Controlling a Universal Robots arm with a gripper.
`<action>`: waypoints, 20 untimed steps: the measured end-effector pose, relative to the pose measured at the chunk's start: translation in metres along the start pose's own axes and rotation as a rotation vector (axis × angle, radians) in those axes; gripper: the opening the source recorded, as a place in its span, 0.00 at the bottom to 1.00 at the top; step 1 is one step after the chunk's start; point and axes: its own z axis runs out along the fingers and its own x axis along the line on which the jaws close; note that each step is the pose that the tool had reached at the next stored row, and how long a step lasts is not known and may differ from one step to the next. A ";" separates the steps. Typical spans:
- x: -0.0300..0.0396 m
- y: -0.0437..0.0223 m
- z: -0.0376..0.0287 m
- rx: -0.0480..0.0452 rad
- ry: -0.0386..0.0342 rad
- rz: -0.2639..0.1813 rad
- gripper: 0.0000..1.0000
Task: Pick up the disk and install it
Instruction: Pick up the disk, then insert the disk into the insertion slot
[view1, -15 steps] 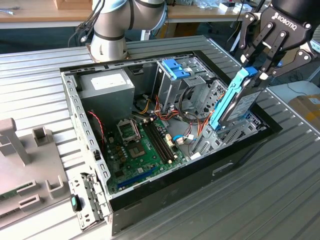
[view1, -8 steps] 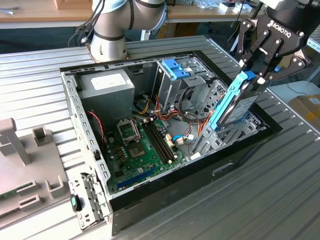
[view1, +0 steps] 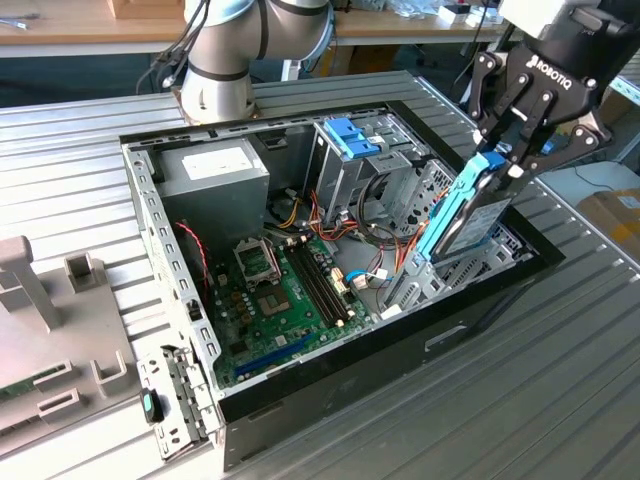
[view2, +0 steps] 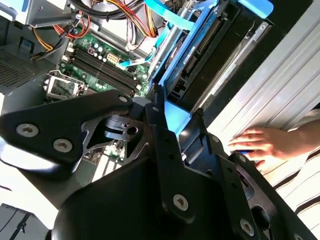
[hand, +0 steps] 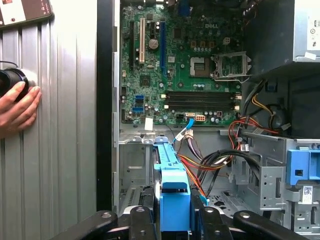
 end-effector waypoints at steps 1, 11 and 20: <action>0.0003 0.0000 0.0049 0.0001 -0.0003 0.000 0.36; 0.0059 -0.0002 0.0327 0.0000 -0.0001 0.000 0.36; 0.0094 -0.0003 0.0483 -0.0003 0.0000 0.000 0.36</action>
